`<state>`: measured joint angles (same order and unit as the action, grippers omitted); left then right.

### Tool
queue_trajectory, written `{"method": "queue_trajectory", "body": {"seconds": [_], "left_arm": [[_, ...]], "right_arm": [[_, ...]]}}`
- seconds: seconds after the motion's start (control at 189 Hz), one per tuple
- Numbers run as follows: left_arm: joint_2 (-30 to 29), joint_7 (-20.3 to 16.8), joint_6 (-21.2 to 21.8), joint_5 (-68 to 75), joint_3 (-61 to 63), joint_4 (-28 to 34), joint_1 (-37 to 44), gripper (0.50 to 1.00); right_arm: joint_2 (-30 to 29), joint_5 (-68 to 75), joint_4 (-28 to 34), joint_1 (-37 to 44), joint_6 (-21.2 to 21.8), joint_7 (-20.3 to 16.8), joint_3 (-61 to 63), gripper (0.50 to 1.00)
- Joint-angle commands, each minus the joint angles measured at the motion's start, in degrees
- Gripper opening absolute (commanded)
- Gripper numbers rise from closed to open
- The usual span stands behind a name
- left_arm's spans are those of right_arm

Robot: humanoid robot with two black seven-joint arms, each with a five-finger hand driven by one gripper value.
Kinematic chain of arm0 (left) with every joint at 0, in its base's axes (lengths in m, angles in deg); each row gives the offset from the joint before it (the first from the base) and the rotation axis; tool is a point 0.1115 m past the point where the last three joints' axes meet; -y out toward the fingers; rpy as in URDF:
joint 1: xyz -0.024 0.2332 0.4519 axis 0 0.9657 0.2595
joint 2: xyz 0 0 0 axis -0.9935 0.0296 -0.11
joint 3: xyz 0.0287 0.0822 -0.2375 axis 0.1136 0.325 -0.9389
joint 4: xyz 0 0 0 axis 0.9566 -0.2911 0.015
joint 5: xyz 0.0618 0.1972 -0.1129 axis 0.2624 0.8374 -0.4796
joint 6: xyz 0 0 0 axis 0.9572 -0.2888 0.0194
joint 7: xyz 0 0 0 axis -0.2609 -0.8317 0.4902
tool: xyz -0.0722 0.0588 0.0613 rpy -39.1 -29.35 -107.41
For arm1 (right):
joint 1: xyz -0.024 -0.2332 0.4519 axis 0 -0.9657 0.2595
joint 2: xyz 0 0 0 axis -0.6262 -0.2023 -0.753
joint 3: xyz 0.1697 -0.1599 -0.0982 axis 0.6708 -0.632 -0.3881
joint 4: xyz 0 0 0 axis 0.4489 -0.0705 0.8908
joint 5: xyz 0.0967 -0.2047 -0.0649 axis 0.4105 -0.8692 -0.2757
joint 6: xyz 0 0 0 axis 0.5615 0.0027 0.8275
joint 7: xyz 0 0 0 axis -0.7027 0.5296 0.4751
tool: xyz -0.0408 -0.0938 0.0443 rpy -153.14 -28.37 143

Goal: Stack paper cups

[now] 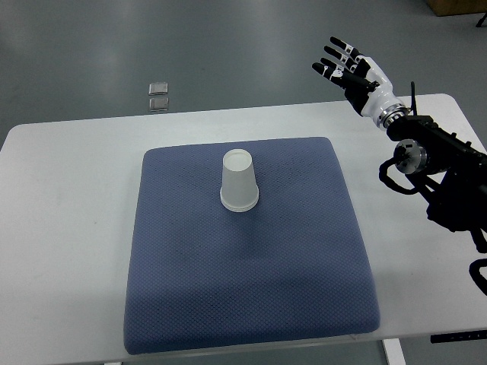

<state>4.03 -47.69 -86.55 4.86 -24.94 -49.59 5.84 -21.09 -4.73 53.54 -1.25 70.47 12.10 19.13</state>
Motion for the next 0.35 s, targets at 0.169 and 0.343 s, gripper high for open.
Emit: {"method": "queue_trajectory", "body": {"seconds": [0.169, 0.343], "left_arm": [[0.0, 0.0, -0.02, 0.0, 0.02, -0.07, 0.0, 1.0], [0.0, 0.0, -0.02, 0.0, 0.02, 0.02, 0.0, 1.0]], "right_arm": [[-2.87, 0.51, 0.02, -2.78, -0.25, 0.44, 0.5, 0.895], [-3.04, 2.18, 0.2, -2.87, -0.25, 1.23, 0.5, 0.895]]}}
